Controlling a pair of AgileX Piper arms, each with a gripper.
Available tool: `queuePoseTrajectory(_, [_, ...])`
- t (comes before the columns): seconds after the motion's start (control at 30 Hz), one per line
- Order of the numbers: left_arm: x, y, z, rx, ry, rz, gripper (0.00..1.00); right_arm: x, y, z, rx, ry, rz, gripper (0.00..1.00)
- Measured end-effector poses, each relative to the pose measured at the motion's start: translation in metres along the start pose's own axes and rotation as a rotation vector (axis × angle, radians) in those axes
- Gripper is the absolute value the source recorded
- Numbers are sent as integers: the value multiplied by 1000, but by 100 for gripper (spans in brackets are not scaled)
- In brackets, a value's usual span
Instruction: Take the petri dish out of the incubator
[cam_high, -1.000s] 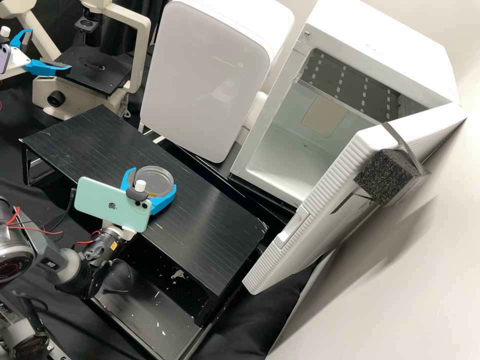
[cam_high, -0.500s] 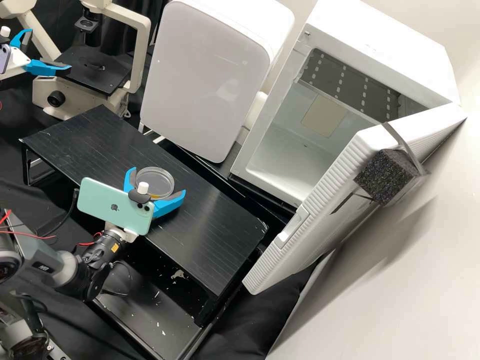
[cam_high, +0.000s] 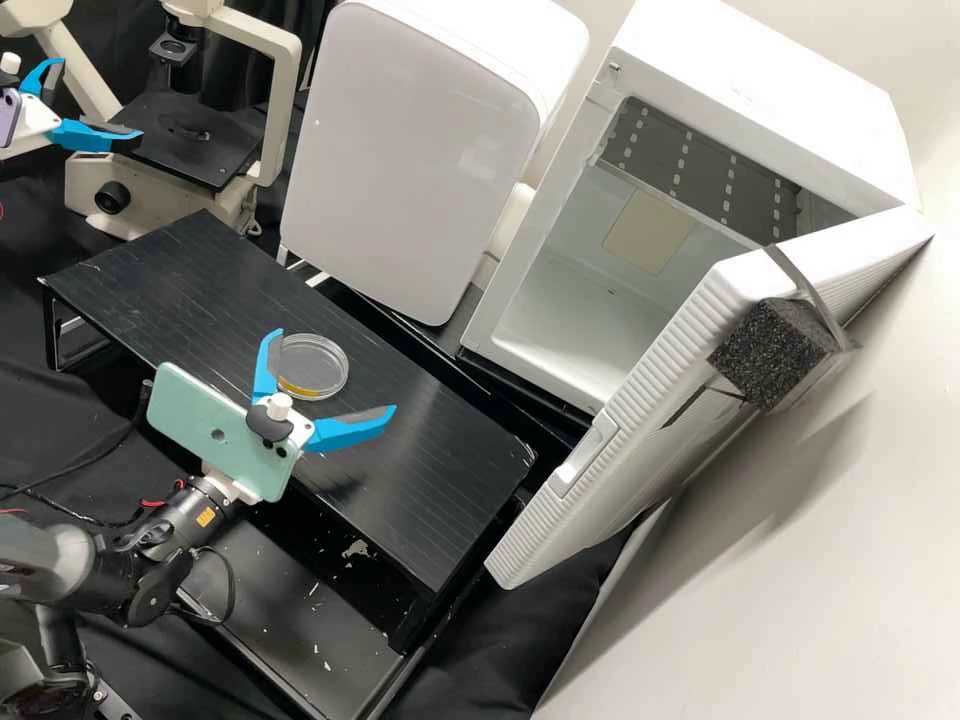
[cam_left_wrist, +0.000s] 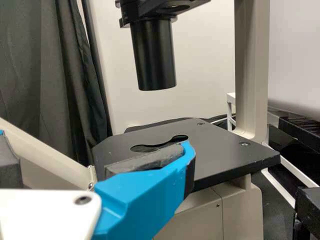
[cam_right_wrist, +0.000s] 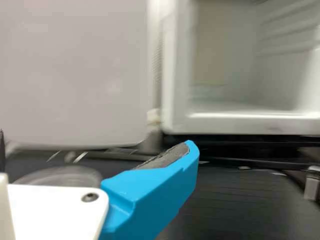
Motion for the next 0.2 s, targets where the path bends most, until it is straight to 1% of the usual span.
queuePoseTrajectory(0.1, [0, 0, 0, 0, 0, 0, 100, -1, 6, -1, 38, -10, 66, 100])
queuePoseTrajectory(0.2, [0, 0, 0, 0, 0, 0, 100, 0, 5, -2, 73, -3, 68, 100])
